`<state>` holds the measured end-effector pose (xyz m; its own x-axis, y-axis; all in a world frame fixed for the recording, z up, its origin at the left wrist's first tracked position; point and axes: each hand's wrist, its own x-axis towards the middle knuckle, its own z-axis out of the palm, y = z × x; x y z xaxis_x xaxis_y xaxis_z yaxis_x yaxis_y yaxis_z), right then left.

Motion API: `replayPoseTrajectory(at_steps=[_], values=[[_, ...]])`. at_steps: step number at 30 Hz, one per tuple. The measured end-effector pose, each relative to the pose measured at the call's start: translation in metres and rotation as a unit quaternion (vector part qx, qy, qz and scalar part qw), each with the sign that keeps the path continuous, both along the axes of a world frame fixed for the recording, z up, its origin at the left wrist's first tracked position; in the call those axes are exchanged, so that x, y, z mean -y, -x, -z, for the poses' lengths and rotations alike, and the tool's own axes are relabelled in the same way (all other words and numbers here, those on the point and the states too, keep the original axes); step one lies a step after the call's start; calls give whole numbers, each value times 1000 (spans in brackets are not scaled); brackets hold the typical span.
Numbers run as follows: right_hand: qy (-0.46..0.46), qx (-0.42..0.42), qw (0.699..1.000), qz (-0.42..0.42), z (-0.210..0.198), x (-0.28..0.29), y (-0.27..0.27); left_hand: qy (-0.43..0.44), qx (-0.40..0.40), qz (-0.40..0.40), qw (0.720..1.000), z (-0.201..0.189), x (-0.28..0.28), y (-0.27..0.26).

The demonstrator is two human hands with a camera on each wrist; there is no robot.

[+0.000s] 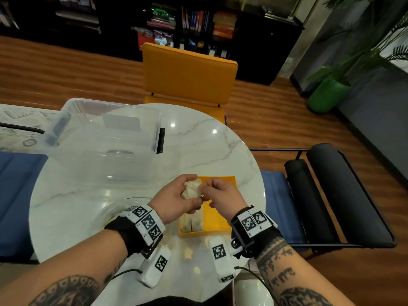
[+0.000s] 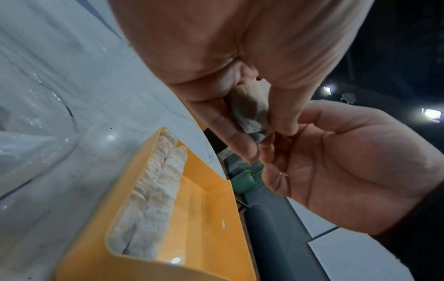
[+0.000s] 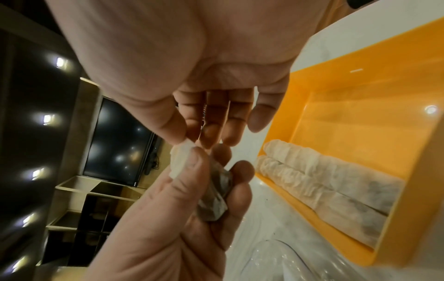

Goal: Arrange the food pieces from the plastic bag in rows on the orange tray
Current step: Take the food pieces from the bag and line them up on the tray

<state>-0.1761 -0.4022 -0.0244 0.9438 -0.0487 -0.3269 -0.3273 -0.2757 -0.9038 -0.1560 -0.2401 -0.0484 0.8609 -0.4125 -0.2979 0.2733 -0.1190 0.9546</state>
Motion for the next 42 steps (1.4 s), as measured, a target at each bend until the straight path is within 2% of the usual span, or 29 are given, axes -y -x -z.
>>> replayPoseTrajectory(at_steps=[7, 11, 18, 22, 26, 29, 34, 38, 42], values=[[7, 40, 999, 29, -11, 1, -8, 34, -44, -41, 998, -1, -5, -4], [12, 51, 998, 20, -8, -1, -6, 16, -48, -67, 996, 5, -7, -6], [65, 24, 998, -10, 33, 0, 2, 15, -94, -87, 992, 22, -5, -4], [124, -3, 992, 12, 54, 17, -5, -51, -80, -102, 990, 38, -12, -8], [183, -45, 982, 25, 74, 38, -23, -159, -74, -128, 976, 55, -16, -18], [236, -81, 968, 23, 92, 47, -43, -228, -71, -113, 965, 61, -14, -22], [259, -133, 956, 11, 115, 51, -72, -329, -47, -51, 942, 67, -7, -22], [260, -151, 953, 27, 125, 49, -84, -366, -26, -24, 930, 72, -5, -21], [260, -164, 950, 61, 131, 47, -88, -362, -25, -13, 932, 77, -6, -20]])
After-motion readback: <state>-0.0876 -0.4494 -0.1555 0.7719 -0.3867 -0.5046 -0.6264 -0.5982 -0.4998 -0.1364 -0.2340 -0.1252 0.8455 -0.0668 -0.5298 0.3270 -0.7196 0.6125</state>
